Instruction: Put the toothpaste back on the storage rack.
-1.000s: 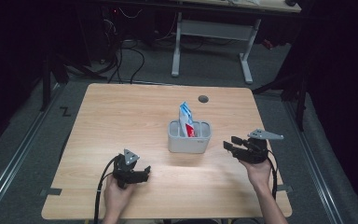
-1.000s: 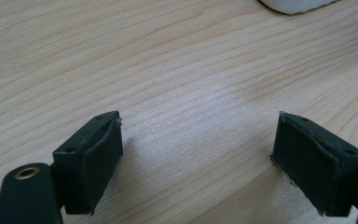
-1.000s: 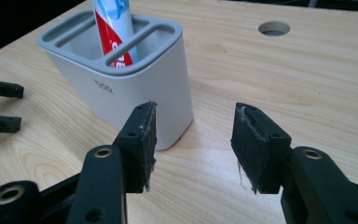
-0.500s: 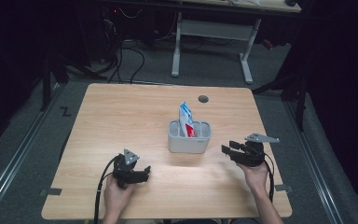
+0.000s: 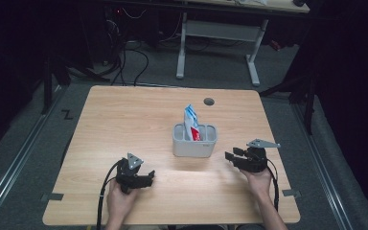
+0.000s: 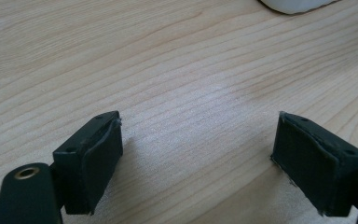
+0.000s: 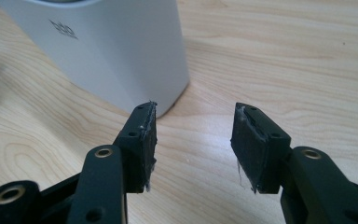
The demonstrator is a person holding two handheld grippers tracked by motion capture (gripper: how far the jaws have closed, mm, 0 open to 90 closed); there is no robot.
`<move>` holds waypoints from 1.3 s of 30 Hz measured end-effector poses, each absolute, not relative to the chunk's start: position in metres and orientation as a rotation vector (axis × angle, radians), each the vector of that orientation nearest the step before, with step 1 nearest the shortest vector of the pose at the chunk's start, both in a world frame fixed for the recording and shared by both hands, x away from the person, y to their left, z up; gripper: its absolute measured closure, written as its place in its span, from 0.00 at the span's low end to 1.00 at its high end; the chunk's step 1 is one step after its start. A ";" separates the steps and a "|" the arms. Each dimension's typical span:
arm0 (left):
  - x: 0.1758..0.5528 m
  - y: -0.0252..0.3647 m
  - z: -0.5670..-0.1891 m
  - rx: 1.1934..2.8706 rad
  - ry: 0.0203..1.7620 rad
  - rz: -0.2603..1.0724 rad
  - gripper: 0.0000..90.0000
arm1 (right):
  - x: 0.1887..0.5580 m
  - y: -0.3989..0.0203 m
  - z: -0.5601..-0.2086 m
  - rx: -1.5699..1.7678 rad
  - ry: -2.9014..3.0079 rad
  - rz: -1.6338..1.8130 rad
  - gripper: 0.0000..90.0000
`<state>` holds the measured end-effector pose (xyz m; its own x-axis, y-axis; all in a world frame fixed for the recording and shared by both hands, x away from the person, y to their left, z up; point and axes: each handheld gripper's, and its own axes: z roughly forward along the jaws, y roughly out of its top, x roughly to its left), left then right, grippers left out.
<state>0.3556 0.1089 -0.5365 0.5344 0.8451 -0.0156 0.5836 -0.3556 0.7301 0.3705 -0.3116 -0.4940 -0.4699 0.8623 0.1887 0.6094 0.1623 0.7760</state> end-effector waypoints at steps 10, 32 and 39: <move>0.356 0.109 -0.536 2.076 1.153 0.481 0.18 | 0.373 -0.315 -0.512 1.462 2.148 1.149 0.56; 0.356 0.109 -0.537 2.075 1.153 0.481 0.18 | 0.378 -0.305 -0.529 1.439 2.176 1.055 0.54; 0.356 0.109 -0.537 2.075 1.153 0.481 0.18 | 0.377 -0.300 -0.530 1.390 2.160 1.004 0.54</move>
<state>0.3556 0.1088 -0.5365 0.5338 0.8455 -0.0158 0.5839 -0.3550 0.7301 0.3774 -0.2996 -0.5301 -0.4378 0.8970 0.0606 0.6248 0.2550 0.7380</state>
